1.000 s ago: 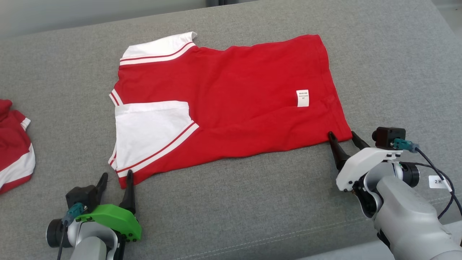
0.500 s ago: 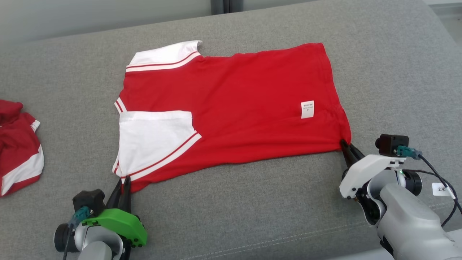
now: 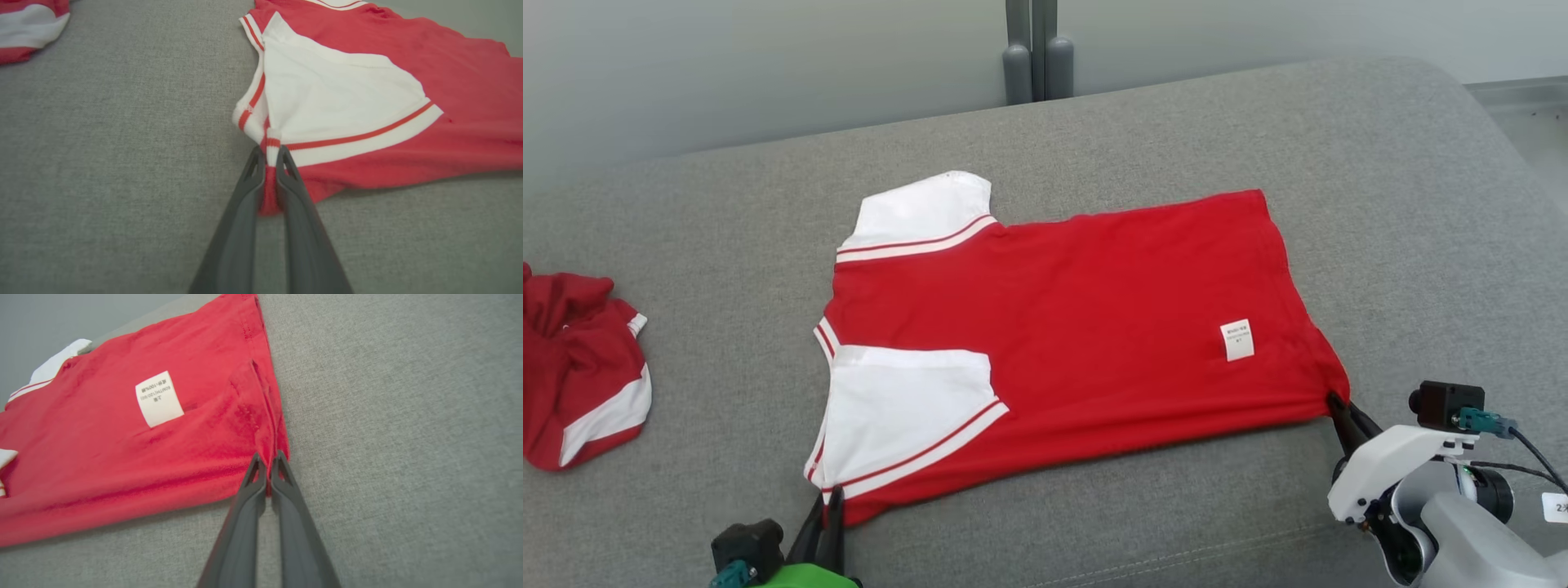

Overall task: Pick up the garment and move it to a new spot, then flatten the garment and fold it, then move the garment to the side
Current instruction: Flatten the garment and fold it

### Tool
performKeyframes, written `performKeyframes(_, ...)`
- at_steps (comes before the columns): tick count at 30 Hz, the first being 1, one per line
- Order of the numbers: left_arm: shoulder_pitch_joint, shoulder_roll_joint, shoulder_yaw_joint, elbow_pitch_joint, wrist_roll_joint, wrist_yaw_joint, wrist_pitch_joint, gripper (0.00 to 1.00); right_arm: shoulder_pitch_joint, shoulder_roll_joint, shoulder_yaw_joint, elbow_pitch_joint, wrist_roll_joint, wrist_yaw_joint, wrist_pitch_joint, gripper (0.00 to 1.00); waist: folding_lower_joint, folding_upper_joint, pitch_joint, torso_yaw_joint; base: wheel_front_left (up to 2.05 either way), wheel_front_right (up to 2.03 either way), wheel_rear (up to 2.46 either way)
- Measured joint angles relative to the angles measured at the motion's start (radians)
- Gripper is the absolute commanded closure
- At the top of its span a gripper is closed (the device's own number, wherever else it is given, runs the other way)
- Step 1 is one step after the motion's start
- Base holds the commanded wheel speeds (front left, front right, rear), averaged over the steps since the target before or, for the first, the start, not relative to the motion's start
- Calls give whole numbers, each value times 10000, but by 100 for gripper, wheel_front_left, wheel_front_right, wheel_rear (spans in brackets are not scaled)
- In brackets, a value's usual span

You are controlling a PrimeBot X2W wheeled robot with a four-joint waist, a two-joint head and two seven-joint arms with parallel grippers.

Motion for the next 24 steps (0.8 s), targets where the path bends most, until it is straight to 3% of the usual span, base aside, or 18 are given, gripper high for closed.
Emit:
performKeyframes(11,533,-222,-414,88,-265,0,2,100,436,-123,-382,-104,-148,-2,481,100,0,0,-292,-109,0,0,0)
performKeyframes(12,533,-226,-428,127,-265,0,0,100,436,-109,-431,-58,-236,-2,426,53,0,0,-291,-103,0,0,0)
performKeyframes(13,532,-230,-433,153,-263,0,2,53,435,-75,-548,-23,-240,-2,378,0,0,0,-294,-98,0,0,0)
performKeyframes(14,532,-230,-433,153,-263,0,2,0,435,-75,-548,-23,-240,-2,378,0,0,0,-294,-98,0,0,0)
performKeyframes(20,537,-238,-167,-362,-199,13,2,0,437,13,-894,-13,-504,-6,102,0,0,0,-370,-67,0,0,0)
performKeyframes(24,709,-232,224,-1337,35,88,0,0,477,96,-1172,-934,-828,-6,-142,0,0,0,-447,-62,0,0,0)
